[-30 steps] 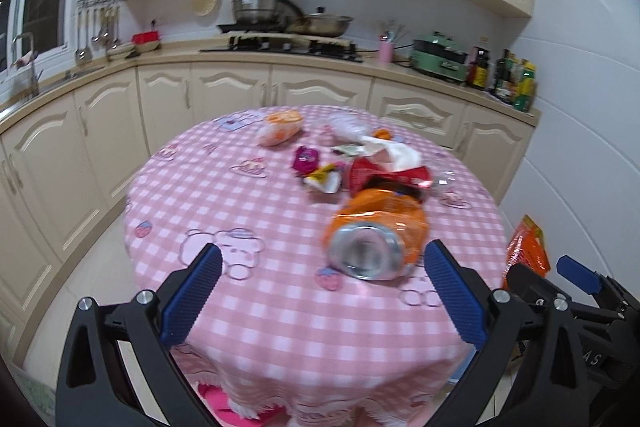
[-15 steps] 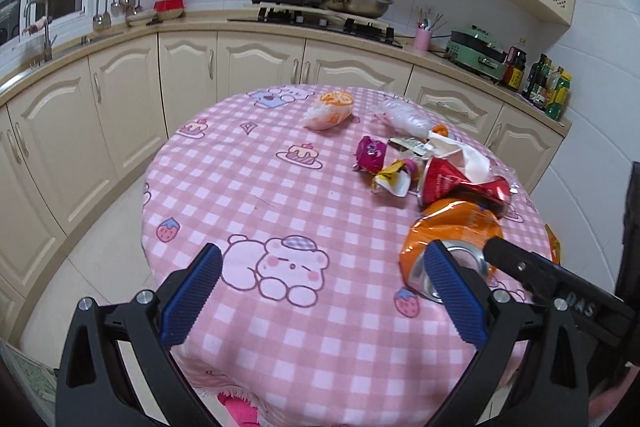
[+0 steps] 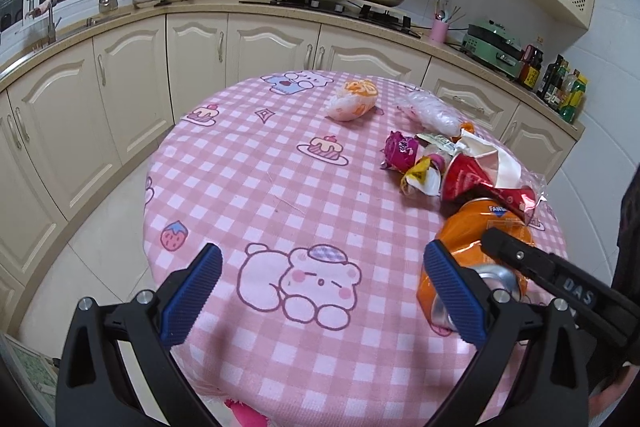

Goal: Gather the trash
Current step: 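Reach the right gripper to the crushed orange can and close on it, then grasp the crushed red can with the left gripper while the right holds the orange can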

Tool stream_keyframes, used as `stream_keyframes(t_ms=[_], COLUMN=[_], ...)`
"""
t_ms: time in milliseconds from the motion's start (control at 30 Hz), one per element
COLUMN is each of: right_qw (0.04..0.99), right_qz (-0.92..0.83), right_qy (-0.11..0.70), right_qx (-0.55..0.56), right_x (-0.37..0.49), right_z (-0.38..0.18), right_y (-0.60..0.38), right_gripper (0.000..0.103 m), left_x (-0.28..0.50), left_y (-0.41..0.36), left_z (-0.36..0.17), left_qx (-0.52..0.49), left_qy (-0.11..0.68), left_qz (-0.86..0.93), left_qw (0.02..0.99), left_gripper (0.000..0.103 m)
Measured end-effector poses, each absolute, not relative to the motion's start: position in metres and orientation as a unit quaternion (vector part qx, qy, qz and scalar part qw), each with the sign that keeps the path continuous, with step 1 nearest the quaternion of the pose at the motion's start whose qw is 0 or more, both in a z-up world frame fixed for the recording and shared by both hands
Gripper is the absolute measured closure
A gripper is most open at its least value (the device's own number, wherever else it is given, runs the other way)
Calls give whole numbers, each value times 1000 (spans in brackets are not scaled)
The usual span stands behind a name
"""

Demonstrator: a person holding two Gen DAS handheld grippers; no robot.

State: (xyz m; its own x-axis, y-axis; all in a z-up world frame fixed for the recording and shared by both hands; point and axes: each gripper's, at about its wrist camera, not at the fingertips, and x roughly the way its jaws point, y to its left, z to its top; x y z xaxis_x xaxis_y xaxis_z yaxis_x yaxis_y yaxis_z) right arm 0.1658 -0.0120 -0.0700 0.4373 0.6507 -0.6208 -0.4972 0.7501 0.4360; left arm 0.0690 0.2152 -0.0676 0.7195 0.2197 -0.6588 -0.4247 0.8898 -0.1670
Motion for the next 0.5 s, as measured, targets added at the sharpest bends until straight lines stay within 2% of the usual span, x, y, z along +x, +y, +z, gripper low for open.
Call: stream_keyframes(t_ms=[500], right_qw=[866], right_qz=[327], right_qy=[354], right_qx=[133], right_x=[125], right_z=[-41], right_y=[-77], right_gripper=[66], left_x=[66], left_y=[177], left_z=[-52], left_qx=[-147], left_qy=[313], left_qz=[130], left_qw=[929], left_gripper=[4])
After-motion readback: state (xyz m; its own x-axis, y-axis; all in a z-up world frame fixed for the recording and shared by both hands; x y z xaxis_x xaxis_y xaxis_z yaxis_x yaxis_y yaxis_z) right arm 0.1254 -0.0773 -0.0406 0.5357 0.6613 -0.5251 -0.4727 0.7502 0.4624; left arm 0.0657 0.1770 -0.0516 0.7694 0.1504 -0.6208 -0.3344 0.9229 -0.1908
